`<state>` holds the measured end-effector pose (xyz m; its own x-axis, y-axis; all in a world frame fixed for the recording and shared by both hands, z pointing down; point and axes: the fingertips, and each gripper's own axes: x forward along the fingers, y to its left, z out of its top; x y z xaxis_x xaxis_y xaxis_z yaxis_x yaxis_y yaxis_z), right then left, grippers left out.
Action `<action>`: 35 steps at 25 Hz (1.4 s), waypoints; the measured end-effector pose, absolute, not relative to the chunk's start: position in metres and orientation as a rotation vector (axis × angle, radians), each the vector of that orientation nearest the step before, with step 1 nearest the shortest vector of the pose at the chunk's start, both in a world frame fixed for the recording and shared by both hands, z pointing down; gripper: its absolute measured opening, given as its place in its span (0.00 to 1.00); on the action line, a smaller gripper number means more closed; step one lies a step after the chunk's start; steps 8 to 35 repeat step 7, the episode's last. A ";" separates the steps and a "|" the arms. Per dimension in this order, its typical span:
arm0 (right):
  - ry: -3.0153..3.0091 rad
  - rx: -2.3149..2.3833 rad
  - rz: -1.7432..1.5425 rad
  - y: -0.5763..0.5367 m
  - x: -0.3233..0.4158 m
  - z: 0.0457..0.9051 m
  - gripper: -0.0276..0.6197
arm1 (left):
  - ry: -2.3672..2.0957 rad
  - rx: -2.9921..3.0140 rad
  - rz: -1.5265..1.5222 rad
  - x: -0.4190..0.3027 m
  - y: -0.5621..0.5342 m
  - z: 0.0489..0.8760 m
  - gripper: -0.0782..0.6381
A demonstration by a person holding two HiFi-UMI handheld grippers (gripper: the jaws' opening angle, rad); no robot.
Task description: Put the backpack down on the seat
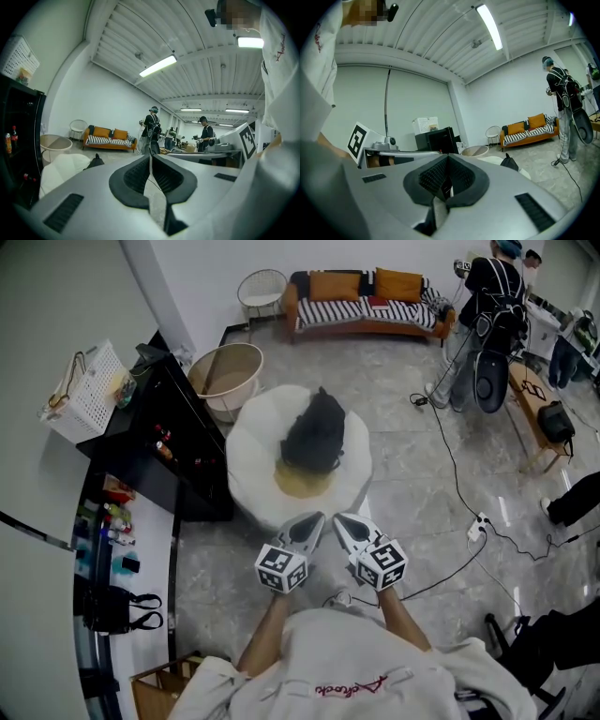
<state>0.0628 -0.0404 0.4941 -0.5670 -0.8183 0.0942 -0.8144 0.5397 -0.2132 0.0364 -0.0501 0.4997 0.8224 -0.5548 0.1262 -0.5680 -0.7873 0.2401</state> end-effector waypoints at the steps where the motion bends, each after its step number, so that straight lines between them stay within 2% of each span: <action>1: 2.744 -1.453 -0.366 -0.040 0.063 0.495 0.09 | -0.865 2.737 0.069 0.036 -0.050 0.500 0.17; 35: 2.748 -1.446 -0.371 -0.040 0.064 0.496 0.08 | -0.882 2.726 0.073 0.035 -0.049 0.504 0.17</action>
